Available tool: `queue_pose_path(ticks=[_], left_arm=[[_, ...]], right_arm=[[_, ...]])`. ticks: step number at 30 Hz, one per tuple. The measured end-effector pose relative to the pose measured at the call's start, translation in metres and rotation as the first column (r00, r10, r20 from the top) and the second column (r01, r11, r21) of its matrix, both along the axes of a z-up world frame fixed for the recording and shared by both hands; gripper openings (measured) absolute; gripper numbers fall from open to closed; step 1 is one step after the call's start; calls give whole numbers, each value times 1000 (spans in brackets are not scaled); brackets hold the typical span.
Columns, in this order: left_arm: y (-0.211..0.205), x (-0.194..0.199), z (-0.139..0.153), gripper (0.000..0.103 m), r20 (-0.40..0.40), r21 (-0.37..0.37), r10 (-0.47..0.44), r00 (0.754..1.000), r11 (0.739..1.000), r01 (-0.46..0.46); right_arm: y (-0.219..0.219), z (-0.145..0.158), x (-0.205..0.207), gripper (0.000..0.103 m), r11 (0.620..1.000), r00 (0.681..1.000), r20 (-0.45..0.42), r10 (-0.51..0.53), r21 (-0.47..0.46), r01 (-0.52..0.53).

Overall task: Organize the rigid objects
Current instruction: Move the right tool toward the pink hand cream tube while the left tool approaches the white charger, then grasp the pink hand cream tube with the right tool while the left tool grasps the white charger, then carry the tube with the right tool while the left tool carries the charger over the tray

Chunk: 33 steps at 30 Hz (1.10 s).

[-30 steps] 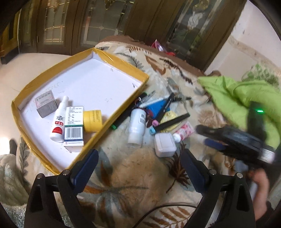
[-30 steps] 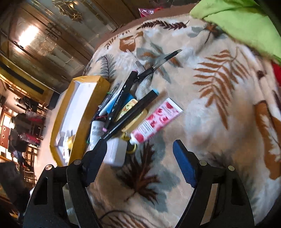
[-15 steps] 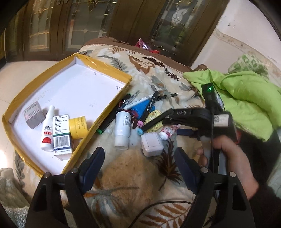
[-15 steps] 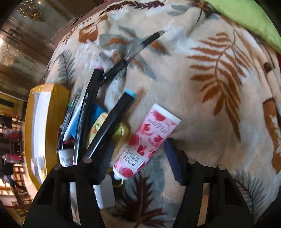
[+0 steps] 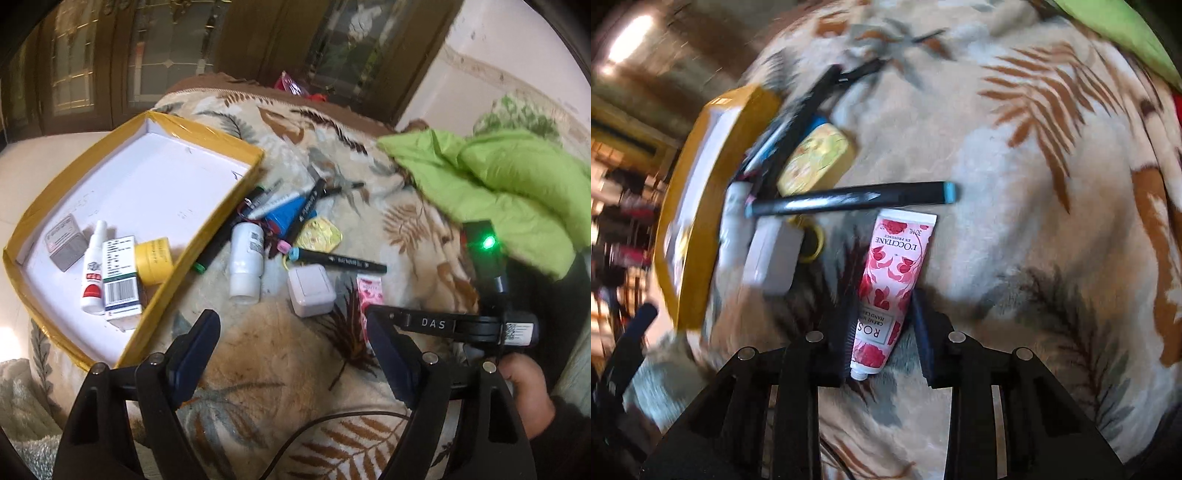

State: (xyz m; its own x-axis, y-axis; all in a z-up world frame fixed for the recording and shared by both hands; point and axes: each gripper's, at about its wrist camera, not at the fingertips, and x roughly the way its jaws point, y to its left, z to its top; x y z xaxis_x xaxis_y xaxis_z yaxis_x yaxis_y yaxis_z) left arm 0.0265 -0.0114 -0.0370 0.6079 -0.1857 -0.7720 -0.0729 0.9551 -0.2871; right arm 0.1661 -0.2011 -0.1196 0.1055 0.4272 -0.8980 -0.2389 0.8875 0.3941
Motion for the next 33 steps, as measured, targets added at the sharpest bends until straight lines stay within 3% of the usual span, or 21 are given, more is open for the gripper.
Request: queue_pose_path(ticks=[3, 7, 9, 12, 14, 15, 16, 24, 28, 30, 33], left_arm=[[-9, 18, -8, 82, -56, 22, -15, 998, 1000, 16], [-14, 53, -26, 82, -151, -16, -16, 988, 1000, 14], [-19, 67, -36, 82, -176, -33, -17, 984, 999, 11], [-26, 88, -58, 82, -235, -51, -14, 972, 999, 3], [-25, 95, -68, 70, -258, -50, 6, 966, 999, -20], [-24, 97, -73, 51, -269, -60, 9, 963, 998, -26], [-23, 96, -76, 42, -274, -50, 16, 961, 998, -31], [-12, 47, -49, 39, -197, -136, -28, 980, 991, 1], [14, 14, -34, 39, -166, -240, 20, 986, 969, -60], [37, 2, -20, 39, -148, -312, 55, 987, 945, -99], [74, -7, 6, 39, -124, -279, 131, 984, 947, -161]], right_arm=[[-1, -8, 7, 39, 999, 1000, -2, 9, 42, -9], [0, -6, -1, 31, 999, 999, 22, 44, 16, -44], [-13, -5, -11, 30, 998, 999, -7, 33, 45, -33], [-26, -4, -28, 30, 998, 998, 35, 43, 52, -45], [-28, -10, -31, 30, 996, 997, 56, 56, 70, -60], [-27, -11, -32, 30, 995, 994, 80, 72, 61, -76], [-25, -12, -33, 30, 995, 992, 99, 82, 55, -88], [-37, -5, -45, 29, 990, 991, 119, 63, 116, -77], [-35, 12, -60, 27, 972, 991, 112, 69, 214, -92], [-17, 28, -65, 27, 959, 985, 144, 99, 250, -133], [11, 54, -68, 27, 940, 975, 180, 128, 291, -177]])
